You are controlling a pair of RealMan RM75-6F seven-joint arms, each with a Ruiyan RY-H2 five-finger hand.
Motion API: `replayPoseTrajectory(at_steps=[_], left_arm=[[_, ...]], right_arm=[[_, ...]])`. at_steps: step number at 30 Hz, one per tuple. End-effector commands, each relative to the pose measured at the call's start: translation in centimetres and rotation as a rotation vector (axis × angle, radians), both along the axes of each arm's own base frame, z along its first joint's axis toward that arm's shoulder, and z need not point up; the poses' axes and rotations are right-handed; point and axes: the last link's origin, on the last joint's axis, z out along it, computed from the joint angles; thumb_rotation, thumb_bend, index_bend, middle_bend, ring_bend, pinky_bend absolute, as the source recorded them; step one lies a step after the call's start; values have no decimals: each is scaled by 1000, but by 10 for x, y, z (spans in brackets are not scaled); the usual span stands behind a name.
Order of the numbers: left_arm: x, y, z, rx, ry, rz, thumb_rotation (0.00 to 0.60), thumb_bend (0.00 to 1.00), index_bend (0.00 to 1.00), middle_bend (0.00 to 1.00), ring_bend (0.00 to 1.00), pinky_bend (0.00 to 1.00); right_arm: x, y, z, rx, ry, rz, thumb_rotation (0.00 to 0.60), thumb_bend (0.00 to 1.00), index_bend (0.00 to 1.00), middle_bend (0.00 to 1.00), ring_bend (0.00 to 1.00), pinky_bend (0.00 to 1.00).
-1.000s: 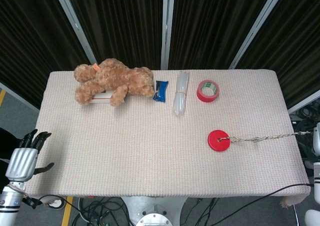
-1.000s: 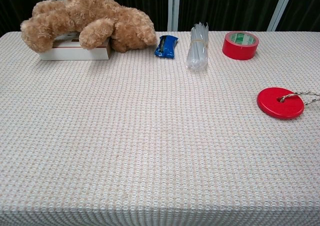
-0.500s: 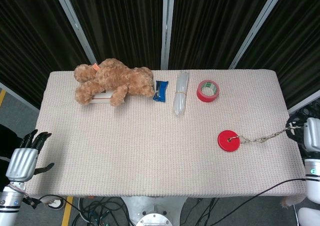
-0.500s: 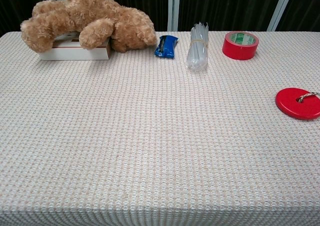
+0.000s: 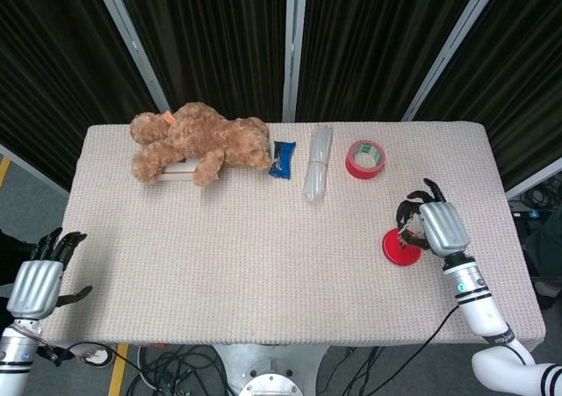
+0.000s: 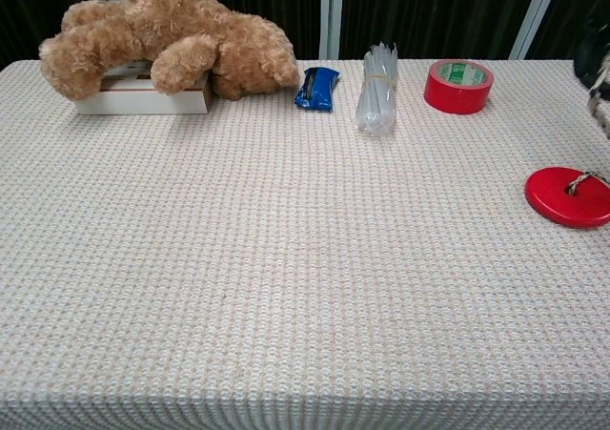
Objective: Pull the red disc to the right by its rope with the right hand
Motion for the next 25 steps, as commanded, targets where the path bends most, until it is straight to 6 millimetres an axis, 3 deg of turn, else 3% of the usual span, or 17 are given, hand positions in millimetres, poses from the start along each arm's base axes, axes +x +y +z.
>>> replayPoseTrajectory(at_steps=[1, 5, 11, 18, 25], left_arm=[[-1, 0, -1, -2, -1, 1, 600, 19, 160, 147, 24, 118], [-1, 0, 0, 4, -2, 0, 600, 18, 160, 147, 24, 118], [-1, -1, 2, 11, -5, -1, 600, 19, 160, 147, 24, 118], [4, 0, 3, 18, -19, -19, 600, 18, 160, 147, 24, 118], [5, 1, 8, 36, -23, -36, 600, 19, 160, 147, 24, 118]], right_arm=[[9, 4, -13, 78, 3, 36, 600, 0, 0, 0, 0, 0], [9, 8, -13, 90, -18, 34, 600, 0, 0, 0, 0, 0], [-4, 22, 9, -20, 1, 34, 600, 0, 0, 0, 0, 0], [-57, 74, 28, -221, 166, 11, 600, 7, 0, 0, 0, 0], [-108, 115, 45, -262, 211, -145, 600, 20, 0, 0, 0, 0]])
